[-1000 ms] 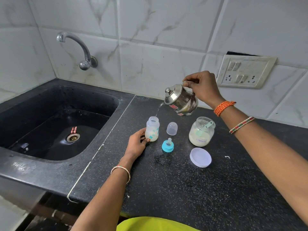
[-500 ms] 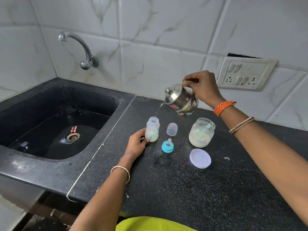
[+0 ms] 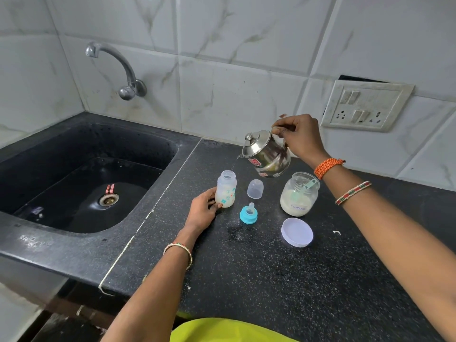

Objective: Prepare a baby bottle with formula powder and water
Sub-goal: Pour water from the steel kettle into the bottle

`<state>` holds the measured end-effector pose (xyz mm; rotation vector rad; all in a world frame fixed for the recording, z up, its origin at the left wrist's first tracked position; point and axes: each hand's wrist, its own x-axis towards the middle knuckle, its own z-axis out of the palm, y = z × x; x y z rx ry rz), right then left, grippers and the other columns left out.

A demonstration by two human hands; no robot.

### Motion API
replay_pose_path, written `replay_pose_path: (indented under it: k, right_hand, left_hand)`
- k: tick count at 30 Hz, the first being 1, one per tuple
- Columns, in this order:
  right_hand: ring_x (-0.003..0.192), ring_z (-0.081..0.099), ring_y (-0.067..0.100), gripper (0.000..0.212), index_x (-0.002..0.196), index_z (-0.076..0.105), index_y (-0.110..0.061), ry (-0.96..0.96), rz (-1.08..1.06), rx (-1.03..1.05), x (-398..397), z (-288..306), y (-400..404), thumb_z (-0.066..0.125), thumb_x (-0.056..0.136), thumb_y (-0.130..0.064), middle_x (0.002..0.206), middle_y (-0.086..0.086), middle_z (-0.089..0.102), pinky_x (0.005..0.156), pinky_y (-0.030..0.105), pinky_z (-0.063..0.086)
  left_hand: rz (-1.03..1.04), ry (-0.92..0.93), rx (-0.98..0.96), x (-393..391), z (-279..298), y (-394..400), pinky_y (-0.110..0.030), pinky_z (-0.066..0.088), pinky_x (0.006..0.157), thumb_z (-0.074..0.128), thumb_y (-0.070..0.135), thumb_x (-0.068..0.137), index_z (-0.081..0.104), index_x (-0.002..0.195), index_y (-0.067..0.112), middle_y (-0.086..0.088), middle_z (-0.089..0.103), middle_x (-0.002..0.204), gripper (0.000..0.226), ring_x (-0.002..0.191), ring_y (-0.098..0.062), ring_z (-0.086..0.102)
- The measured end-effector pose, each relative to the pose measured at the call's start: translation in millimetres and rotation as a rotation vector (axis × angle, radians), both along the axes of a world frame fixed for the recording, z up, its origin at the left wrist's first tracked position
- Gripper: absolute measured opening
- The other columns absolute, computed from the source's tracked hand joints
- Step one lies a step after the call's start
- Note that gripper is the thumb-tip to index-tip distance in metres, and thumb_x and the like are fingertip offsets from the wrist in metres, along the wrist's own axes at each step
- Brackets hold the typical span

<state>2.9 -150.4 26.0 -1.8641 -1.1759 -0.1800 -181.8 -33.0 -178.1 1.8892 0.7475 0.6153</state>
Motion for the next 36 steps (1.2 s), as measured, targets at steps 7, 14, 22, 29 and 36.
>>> replay_pose_path:
  k: [7,14,22,29,36]
  right_hand:
    - [0.078,0.066,0.021,0.011,0.092,0.074,-0.002,0.253,-0.076,0.044,10.2,-33.9,0.5,0.071,0.082,-0.006,0.083,0.008,0.07,0.078,0.037,0.059]
    - [0.086,0.068,0.025,0.008,0.092,0.071,-0.006,0.562,-0.131,0.153,17.1,-60.6,-1.7,0.067,0.086,-0.006,0.087,0.012,0.07,0.071,0.046,0.06]
    - [0.075,0.063,0.017,0.013,0.085,0.068,-0.011,0.815,-0.099,0.321,64.4,-51.8,14.4,0.059,0.09,-0.004,0.076,0.006,0.064,0.067,0.037,0.059]
    - [0.074,0.061,0.015,0.009,0.092,0.067,-0.004,0.896,-0.087,0.333,129.6,-69.1,45.9,0.058,0.09,-0.002,0.076,0.007,0.063,0.067,0.035,0.059]
    - [0.085,0.06,0.019,0.015,0.085,0.065,-0.008,1.079,-0.035,0.271,187.3,-114.0,75.9,0.057,0.09,0.004,0.084,0.008,0.062,0.082,0.041,0.056]
  left_hand:
    - [0.023,-0.022,0.005,-0.9,-3.1,1.6,-0.021,0.04,0.102,0.042,-0.019,0.079,0.043,0.138,0.011,-0.007,0.054,0.136,0.066,0.126,-0.016,0.05]
    - [0.239,-0.252,-0.289,-0.3,4.1,15.8,-0.04,0.046,0.102,0.044,-0.018,0.081,0.044,0.133,0.008,-0.011,0.056,0.128,0.058,0.114,-0.021,0.056]
    - [0.047,-0.425,-0.098,81.0,128.7,59.7,-0.025,0.054,0.082,0.053,-0.003,0.084,0.061,0.109,0.006,-0.004,0.069,0.097,0.028,0.088,-0.01,0.065]
    - [-0.27,-0.099,-0.109,184.7,142.8,87.8,-0.025,0.05,0.079,0.056,-0.006,0.086,0.055,0.118,-0.003,-0.012,0.062,0.107,0.032,0.095,-0.019,0.059]
    - [-0.239,-0.024,-0.356,236.2,103.5,118.6,-0.035,0.05,0.095,0.051,-0.002,0.092,0.056,0.119,-0.006,-0.017,0.063,0.11,0.027,0.102,-0.023,0.059]
